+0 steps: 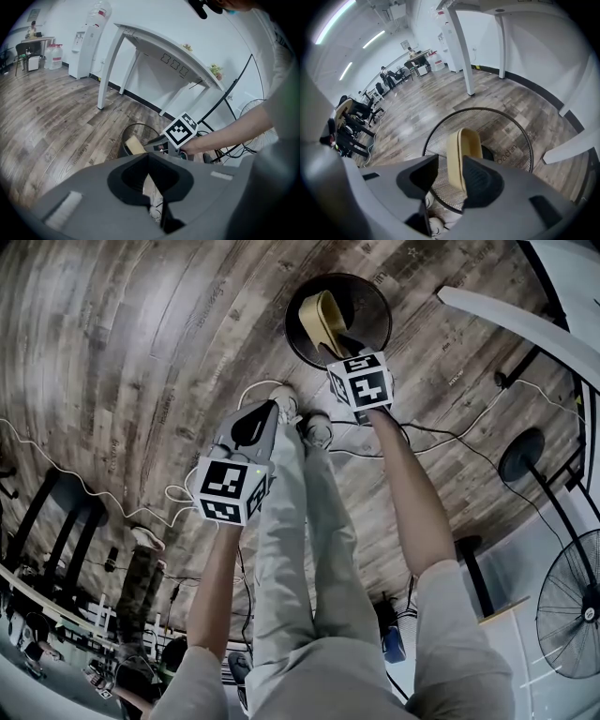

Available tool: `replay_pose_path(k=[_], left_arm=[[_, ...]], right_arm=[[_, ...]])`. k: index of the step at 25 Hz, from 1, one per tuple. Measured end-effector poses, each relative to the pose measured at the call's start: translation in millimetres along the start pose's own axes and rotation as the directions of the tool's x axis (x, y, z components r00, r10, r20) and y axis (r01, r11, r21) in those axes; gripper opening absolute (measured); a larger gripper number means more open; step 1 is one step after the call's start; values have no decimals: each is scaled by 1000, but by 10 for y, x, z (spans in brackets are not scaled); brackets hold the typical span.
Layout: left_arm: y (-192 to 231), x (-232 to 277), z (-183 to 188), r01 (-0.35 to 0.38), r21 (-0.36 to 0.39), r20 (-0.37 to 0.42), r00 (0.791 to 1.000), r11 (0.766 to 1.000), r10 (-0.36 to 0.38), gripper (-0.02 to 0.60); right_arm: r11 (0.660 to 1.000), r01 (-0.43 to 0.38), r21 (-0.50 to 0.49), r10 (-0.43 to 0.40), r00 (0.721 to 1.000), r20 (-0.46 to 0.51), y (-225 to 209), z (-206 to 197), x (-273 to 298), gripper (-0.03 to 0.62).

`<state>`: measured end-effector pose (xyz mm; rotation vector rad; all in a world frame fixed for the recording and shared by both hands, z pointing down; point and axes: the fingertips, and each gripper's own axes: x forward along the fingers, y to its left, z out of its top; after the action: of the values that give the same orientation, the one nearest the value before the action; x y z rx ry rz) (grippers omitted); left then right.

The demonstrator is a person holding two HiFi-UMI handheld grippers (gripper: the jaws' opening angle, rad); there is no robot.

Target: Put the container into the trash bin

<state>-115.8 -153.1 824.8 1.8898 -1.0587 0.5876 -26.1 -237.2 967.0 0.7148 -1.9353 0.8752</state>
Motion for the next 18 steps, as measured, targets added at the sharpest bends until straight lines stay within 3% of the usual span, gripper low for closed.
replay_pose_path(k=[18], left_arm=[[-67,-36,88,3,15,22,1000,1000,-3,11]], right_arm=[[1000,10,-18,-9,999,49,62,90,-177,150]])
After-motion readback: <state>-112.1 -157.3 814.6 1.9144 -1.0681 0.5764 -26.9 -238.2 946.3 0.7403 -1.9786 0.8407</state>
